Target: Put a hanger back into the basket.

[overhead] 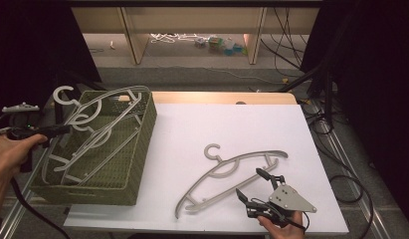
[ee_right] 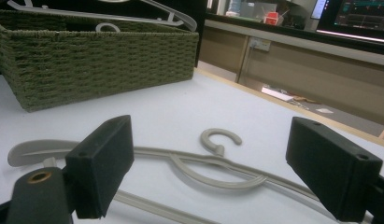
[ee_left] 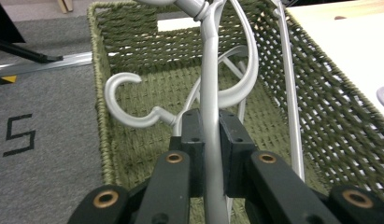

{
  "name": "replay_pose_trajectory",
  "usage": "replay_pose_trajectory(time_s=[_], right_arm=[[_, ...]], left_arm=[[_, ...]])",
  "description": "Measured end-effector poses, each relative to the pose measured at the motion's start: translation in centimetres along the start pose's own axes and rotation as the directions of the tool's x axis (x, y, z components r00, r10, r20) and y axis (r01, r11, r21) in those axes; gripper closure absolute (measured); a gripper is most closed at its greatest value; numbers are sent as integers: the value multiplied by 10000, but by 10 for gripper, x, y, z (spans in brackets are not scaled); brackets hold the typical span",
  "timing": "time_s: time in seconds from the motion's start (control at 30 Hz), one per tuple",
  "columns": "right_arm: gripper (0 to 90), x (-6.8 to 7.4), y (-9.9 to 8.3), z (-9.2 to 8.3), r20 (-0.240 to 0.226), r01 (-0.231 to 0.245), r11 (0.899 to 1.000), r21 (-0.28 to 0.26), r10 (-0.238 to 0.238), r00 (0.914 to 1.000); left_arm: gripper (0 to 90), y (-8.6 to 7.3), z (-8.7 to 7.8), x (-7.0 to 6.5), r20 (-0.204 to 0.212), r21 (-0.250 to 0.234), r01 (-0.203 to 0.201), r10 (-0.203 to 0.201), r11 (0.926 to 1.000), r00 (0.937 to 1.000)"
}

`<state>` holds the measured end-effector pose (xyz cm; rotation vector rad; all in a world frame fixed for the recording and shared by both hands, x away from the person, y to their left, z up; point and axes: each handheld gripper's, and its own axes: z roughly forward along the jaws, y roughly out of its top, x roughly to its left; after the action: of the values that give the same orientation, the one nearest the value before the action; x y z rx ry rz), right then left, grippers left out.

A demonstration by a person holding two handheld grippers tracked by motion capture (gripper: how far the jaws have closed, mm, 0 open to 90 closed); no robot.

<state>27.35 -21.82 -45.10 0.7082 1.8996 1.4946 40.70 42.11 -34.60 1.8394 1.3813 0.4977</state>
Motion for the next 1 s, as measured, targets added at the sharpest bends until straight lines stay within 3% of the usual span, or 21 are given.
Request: replay_pose_trajectory(time_s=[0.23, 0.33, 0.37, 0.7, 0.77, 0.83, 0.93, 1.0], right_arm=[[161, 0, 0, 1, -23, 18, 9999, -163, -19, 10000], [161, 0, 0, 0, 4, 36, 10000, -31, -36, 10000], [161, 0, 0, 1, -34, -4, 10000, -59, 4, 10000], [161, 0, 0, 1, -26, -36, 9999, -132, 36, 10000], [161, 0, 0, 0, -30, 22, 10000, -85, -22, 10000], [161, 0, 0, 0, -5, 30, 10000, -31, -30, 10000], [161, 0, 0, 1, -43, 9, 9999, -158, -10, 10000], [161, 0, 0, 1, -77, -1, 10000, -89, 1, 10000]], left_arm=[[820, -3, 1, 2, -132, 175, -248, 251, 9995, 9996], [820, -6, 4, 3, -17, -104, -274, 274, 9996, 9996], [820, -5, 4, 4, -23, 192, -324, 325, 9993, 9995], [819, -8, 14, 7, -301, 602, -759, 779, 9953, 9965], [819, -8, 16, 9, -313, 944, -1126, 1160, 9891, 9928], [819, -10, 18, 10, -299, 987, -1106, 1140, 9890, 9930], [819, -15, 23, 10, -527, 1436, -1509, 1598, 9781, 9857], [819, -19, 26, 13, -304, 1442, -1272, 1329, 9813, 9907]])
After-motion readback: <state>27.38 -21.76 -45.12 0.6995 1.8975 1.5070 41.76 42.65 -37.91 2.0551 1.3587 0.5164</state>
